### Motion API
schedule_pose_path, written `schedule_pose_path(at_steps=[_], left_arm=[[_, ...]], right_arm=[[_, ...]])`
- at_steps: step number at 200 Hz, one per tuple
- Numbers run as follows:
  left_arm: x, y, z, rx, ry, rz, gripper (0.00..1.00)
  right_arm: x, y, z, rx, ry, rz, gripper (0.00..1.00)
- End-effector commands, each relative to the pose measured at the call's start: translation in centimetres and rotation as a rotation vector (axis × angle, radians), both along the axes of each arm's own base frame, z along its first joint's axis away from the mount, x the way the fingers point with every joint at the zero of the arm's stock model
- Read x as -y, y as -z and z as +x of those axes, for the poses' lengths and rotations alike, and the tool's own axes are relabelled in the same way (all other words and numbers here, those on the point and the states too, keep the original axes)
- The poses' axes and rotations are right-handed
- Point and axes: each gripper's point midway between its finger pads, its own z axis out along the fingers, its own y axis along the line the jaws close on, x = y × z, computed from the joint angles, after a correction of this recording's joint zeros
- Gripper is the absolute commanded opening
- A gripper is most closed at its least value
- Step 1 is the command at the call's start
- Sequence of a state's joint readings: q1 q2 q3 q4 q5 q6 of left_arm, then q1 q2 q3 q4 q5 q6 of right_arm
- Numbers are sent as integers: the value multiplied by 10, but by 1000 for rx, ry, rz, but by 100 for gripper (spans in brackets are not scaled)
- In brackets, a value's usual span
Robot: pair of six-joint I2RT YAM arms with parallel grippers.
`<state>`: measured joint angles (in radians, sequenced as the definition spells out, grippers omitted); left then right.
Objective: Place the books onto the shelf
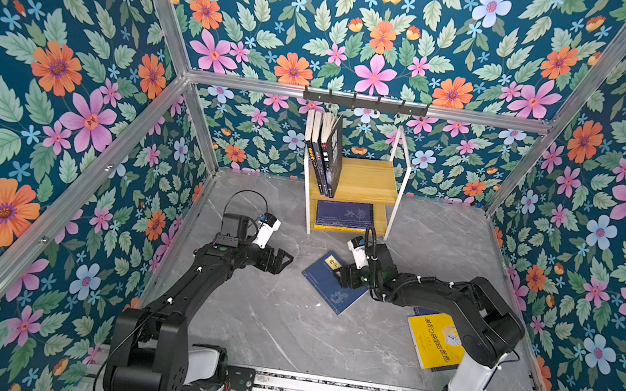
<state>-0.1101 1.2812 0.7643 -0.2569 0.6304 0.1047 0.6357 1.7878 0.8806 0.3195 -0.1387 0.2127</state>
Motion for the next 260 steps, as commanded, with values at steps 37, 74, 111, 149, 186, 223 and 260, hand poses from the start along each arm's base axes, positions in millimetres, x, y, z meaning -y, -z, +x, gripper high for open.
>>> schedule_pose_path(at_steps=[37, 74, 111, 149, 186, 223, 260], left_arm=[[23, 21, 2, -53, 30, -18, 100], [24, 28, 1, -69, 12, -42, 100], [26, 33, 3, -88, 0, -60, 100], [26, 36, 5, -102, -1, -57, 100], [29, 39, 5, -124, -2, -80, 100], [31, 43, 10, -152, 8, -80, 100], [31, 46, 9, -162, 17, -71, 100]], right_arm=[[59, -17, -25, -137, 326, -25, 89], [81, -7, -66, -276, 501, 71, 88], [83, -7, -98, -320, 539, 98, 88], [76, -5, -115, -354, 570, 148, 86], [62, 6, -113, -398, 581, 181, 83], [35, 13, -97, -420, 556, 187, 82], [12, 19, -79, -431, 538, 202, 79]])
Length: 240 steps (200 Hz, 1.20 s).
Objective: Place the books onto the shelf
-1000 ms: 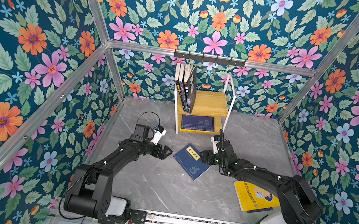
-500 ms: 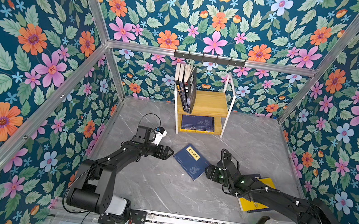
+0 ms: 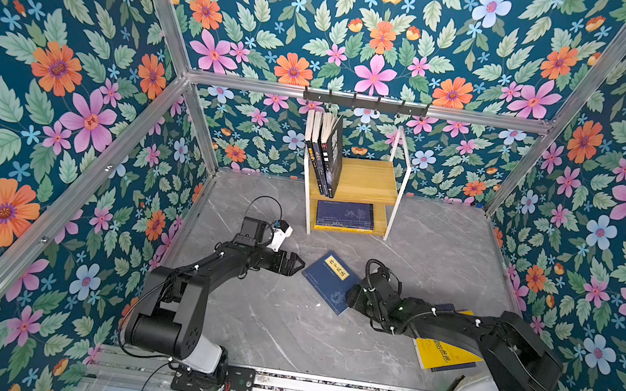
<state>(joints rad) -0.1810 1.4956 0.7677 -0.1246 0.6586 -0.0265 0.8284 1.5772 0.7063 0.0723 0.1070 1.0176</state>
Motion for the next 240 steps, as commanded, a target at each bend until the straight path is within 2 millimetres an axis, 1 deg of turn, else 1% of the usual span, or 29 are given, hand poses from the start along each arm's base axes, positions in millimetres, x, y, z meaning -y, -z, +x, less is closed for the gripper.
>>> schedule_pose_path(at_steps=[1, 10, 15, 16, 18, 27, 39, 56, 70, 86, 105, 119, 141, 152, 170, 180, 191, 203, 223, 240], left_arm=[[1, -2, 0, 1, 15, -3, 100], [0, -2, 0, 4, 15, 7, 100], [-1, 0, 0, 2, 13, 12, 100], [-1, 0, 1, 2, 13, 13, 100], [-1, 0, 1, 3, 13, 13, 100], [-2, 2, 2, -4, 9, 14, 100], [-4, 3, 5, -21, -4, 9, 100], [-4, 1, 5, -31, 10, -11, 100], [-5, 4, 4, -41, -1, -5, 100], [-10, 8, 6, -56, -34, -1, 100], [-16, 10, 10, -72, -94, -9, 100], [-16, 11, 12, -88, -123, -28, 100], [-15, 10, 14, -104, -141, -54, 99], [-17, 11, 16, -109, -155, -51, 99], [-19, 19, 17, -131, -165, -33, 99], [-20, 22, 20, -140, -166, -18, 99], [-26, 24, 23, -147, -174, 16, 99], [-33, 23, 29, -136, -188, 43, 99], [-47, 23, 36, -128, -231, 61, 99], [-53, 24, 41, -147, -250, 71, 99]], right_arm=[[-17, -5, 11, 6, -3, 47, 79], [-25, -8, 16, 18, -20, 58, 79], [-29, -13, 20, 32, -29, 69, 79], [-29, -7, 20, 22, -30, 58, 79], [-29, -2, 20, 16, -33, 48, 79], [-33, 2, 26, 8, -42, 42, 79], [-37, 5, 35, -9, -59, 54, 79], [-38, 8, 48, -16, -48, 82, 78], [-45, 8, 59, 4, -73, 115, 76], [-50, 11, 67, -18, -102, 102, 74], [-54, 13, 66, -46, -137, 80, 74], [-58, 15, 65, -46, -148, 97, 74], [-58, 27, 61, -80, -141, 100, 72], [-61, 27, 59, -89, -150, 108, 71], [-71, 27, 57, -81, -181, 106, 71], [-73, 31, 56, -91, -190, 99, 71], [-73, 32, 57, -92, -184, 95, 71], [-73, 31, 59, -90, -178, 99, 71], [-73, 31, 57, -99, -181, 93, 71], [-68, 31, 52, -117, -177, 75, 71]])
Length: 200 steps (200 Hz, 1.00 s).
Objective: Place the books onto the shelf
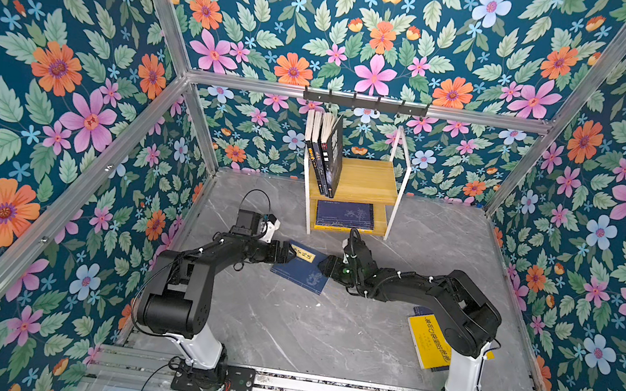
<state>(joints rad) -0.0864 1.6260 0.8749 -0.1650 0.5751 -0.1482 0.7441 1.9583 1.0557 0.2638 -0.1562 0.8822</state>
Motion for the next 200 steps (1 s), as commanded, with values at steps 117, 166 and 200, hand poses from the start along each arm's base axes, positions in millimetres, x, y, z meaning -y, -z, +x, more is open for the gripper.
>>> schedule_pose_path(at_steps=[117, 166, 200], left_arm=[[14, 30, -7, -204, 33, -126, 88], [27, 19, -13, -235, 19, -236, 65], [33, 3, -12, -214, 18, -301, 54]], right_arm=[[-14, 23, -14, -186, -122, -66, 70], [-22, 19, -6, -165, -141, -46, 68], [-19, 24, -10, -176, -152, -55, 68]])
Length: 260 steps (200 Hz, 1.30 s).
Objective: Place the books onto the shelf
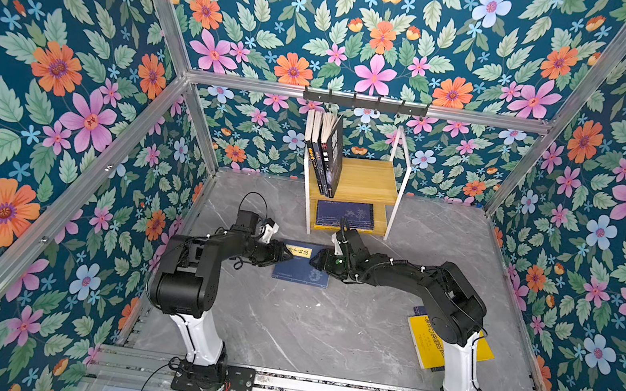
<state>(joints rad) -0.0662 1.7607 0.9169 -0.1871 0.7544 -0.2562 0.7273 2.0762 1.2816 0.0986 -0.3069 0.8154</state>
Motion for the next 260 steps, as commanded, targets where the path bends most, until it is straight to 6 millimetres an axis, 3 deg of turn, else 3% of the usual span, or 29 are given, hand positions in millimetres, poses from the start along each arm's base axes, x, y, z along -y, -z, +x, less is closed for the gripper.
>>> schedule_pose_path(at_steps=[1, 89, 137, 160, 171, 209, 260], left_arm=[[16, -18, -6, -21, 20, -118, 54], [25, -39, -11, 18, 4, -173, 40], [23, -46, -16, 51, -7, -169, 18], [24, -48, -16, 57, -10, -183, 0], [23, -49, -17, 60, -9, -175, 0], [18, -56, -23, 98, -14, -150, 0], [17, -68, -23, 117, -27, -169, 0]], right_arm=[[13, 27, -22, -102, -19, -76, 68], [15, 17, -23, -73, -23, -66, 66], [19, 14, -24, -52, -18, -71, 66], [20, 16, -26, -51, -29, -75, 66], [23, 16, -28, -54, -31, -88, 66], [41, 3, -36, 6, -29, -121, 73], [92, 1, -51, 45, -25, -233, 81]])
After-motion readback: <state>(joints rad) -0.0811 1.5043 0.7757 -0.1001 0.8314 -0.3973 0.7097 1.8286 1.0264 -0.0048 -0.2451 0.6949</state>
